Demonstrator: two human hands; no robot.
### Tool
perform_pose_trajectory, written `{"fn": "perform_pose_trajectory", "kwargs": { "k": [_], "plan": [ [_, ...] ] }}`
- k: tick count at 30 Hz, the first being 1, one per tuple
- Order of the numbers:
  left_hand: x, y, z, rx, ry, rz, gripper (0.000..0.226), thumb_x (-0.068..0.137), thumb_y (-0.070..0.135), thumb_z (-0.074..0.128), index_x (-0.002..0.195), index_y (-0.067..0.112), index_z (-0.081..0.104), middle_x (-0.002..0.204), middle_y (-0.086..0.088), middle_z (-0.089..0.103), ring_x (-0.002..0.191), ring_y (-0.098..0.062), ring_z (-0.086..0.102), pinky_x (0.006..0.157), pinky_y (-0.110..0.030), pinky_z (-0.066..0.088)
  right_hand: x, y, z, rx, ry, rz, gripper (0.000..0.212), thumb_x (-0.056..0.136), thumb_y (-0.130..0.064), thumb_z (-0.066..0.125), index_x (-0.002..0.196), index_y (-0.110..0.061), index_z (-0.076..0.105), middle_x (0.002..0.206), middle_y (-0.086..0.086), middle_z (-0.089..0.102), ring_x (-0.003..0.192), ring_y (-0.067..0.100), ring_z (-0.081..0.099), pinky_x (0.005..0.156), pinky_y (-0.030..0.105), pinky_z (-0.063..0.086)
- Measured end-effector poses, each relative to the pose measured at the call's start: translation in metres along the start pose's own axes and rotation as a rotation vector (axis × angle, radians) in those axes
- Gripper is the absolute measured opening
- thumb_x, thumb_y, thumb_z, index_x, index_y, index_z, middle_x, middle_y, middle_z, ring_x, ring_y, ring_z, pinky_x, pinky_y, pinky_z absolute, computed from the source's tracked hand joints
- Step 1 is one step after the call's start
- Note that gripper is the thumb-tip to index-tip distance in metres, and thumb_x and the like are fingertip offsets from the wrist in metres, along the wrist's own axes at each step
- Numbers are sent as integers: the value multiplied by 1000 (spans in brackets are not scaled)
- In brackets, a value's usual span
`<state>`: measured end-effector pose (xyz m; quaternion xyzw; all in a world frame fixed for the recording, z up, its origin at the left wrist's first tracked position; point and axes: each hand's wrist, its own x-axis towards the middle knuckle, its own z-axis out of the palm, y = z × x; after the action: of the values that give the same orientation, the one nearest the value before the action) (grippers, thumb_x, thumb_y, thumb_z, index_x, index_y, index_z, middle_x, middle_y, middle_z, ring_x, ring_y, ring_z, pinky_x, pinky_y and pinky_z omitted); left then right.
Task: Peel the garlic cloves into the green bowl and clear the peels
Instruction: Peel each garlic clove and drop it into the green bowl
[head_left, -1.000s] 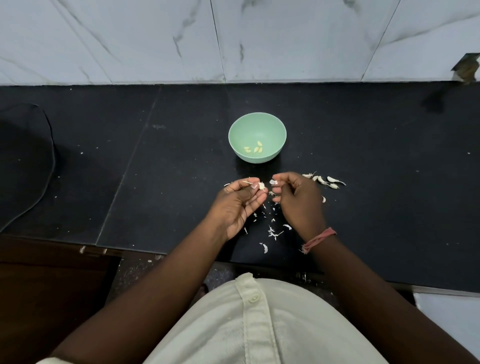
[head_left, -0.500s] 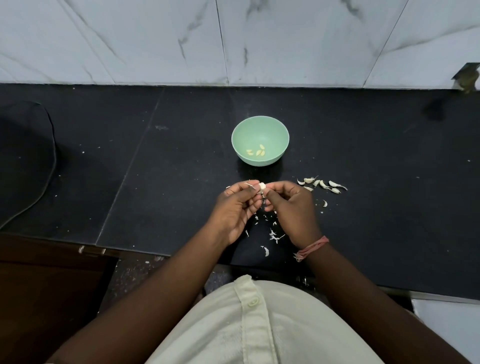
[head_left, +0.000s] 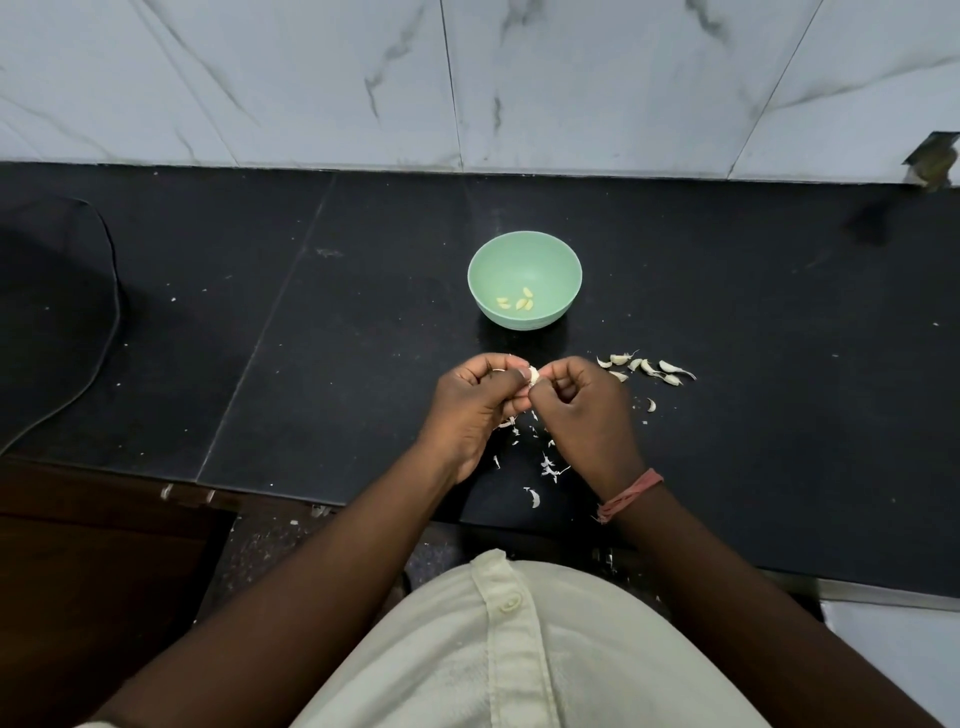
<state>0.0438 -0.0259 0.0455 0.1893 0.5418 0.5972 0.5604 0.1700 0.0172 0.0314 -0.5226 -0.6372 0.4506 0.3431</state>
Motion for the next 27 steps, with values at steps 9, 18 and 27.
{"fn": "perform_pose_trajectory", "kwargs": {
  "k": [9, 18, 27],
  "plan": [
    [1, 6, -1, -25, -54, -94, 5, 91, -2, 65, 93, 0, 70, 75, -6, 70, 68, -9, 64, 66, -19, 59, 0, -3, -4, -12, -10, -34, 9, 81, -15, 69, 72, -17, 68, 58, -8, 62, 52, 1, 51, 54, 22, 44],
    [2, 0, -10, -77, -109, -169, 11, 97, 1, 58, 102, 2, 68, 81, -9, 69, 73, -12, 66, 70, -22, 60, -1, -11, -8, 344, -150, 180, 15, 89, -1, 59, 78, -7, 68, 53, -1, 58, 46, 17, 53, 54, 33, 48],
    [-1, -3, -6, 77, -103, -38, 13, 96, 9, 64, 99, 0, 72, 82, -10, 69, 72, -13, 65, 68, -21, 57, -1, -9, -10, 335, -161, 182, 11, 92, 1, 56, 88, 6, 65, 54, 0, 62, 49, 18, 58, 53, 31, 51]
  ]
}}
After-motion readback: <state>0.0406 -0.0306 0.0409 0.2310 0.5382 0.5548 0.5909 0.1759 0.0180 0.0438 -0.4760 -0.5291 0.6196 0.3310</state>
